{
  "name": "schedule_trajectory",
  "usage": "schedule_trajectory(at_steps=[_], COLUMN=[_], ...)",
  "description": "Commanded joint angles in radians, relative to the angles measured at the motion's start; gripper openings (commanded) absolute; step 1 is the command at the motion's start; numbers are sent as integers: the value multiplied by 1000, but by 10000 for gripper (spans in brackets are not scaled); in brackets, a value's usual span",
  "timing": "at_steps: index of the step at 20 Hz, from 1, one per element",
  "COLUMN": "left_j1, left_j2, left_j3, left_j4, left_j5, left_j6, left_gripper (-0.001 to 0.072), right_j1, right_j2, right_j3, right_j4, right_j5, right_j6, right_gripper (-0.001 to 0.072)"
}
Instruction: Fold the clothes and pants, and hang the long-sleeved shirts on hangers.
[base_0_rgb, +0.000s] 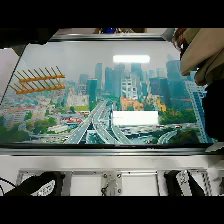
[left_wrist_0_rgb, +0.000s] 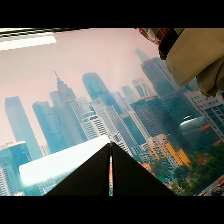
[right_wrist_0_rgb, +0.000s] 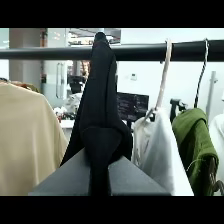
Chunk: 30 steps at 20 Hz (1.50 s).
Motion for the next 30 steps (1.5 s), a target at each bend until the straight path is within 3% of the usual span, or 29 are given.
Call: schedule_trajectory(at_steps=[1, 11, 14, 18, 20, 24, 30], left_j1=[0, 0, 0, 0, 0, 0, 0], left_j2=[0, -1, 0, 0, 0, 0, -1], left_j3=[0, 0, 0, 0, 0, 0, 0], left_j4=[0, 0, 1, 1, 1, 1, 1], left_j5=[0, -31, -50, -50, -53, -53, -64], left_j6=[0, 0, 0, 3, 11, 26, 34], left_gripper=[19, 19, 19, 19, 19, 19, 19], right_j1=[-46, -114, -115, -115, -115, -115, -114], right_j2=[-35, -58, -35, 10, 32, 79, 106], right_j3=[8, 8, 8, 7, 7, 7, 6], right_j4=[-25, -44, -110, -375, -482, -604, -598], right_j5=[31, 214, 293, 415, 470, 514, 563], right_j6=[60, 87, 96, 360, 430, 489, 495], right_gripper=[19, 19, 19, 19, 19, 19, 22])
